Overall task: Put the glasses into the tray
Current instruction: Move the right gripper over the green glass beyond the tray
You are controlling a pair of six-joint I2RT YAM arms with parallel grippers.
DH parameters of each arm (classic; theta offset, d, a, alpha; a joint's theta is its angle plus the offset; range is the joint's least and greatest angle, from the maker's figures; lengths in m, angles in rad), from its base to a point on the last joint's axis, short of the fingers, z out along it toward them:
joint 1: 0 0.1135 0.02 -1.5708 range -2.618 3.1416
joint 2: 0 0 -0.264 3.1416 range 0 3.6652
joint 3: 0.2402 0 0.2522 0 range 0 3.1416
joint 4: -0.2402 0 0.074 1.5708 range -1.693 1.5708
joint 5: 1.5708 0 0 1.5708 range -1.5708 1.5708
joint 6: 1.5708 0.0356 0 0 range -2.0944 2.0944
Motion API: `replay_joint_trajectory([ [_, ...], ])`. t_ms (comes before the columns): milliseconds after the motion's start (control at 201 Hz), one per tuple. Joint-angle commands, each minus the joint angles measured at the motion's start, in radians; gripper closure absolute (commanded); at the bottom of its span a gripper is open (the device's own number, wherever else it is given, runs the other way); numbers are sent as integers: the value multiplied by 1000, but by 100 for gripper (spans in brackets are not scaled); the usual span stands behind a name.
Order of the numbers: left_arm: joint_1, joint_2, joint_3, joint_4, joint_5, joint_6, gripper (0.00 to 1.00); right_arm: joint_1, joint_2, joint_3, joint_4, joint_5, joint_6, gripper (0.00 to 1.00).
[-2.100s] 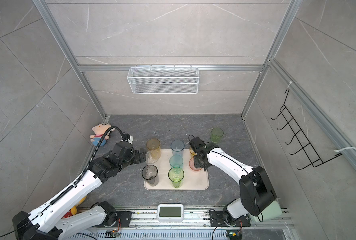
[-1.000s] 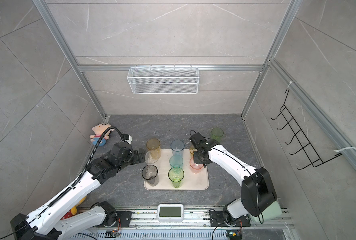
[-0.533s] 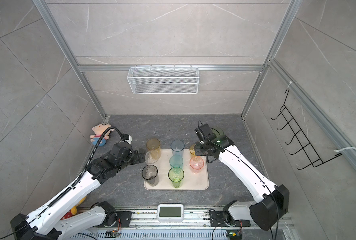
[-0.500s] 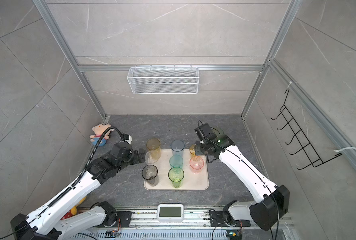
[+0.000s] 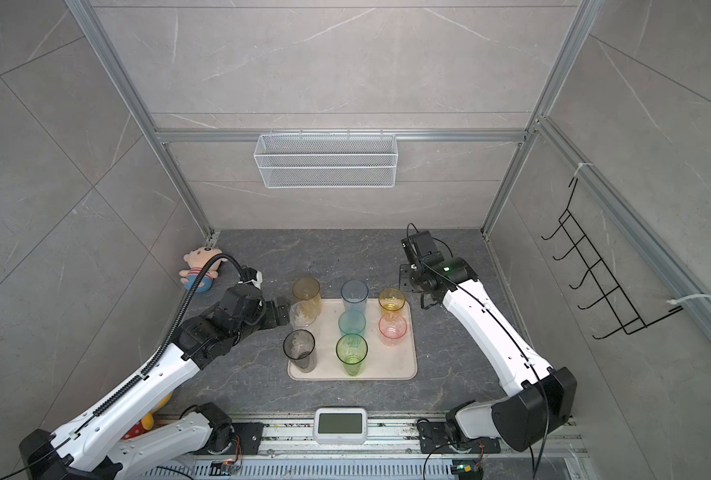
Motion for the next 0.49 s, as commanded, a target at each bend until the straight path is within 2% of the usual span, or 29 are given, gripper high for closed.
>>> replay_joint_trajectory([
  [0, 5, -19, 6, -6, -25, -5, 0, -35, 32, 38, 48, -3, -22, 42],
  [488, 5, -22, -4, -2, -39, 6, 0, -181, 175, 68, 182, -67, -36, 40],
])
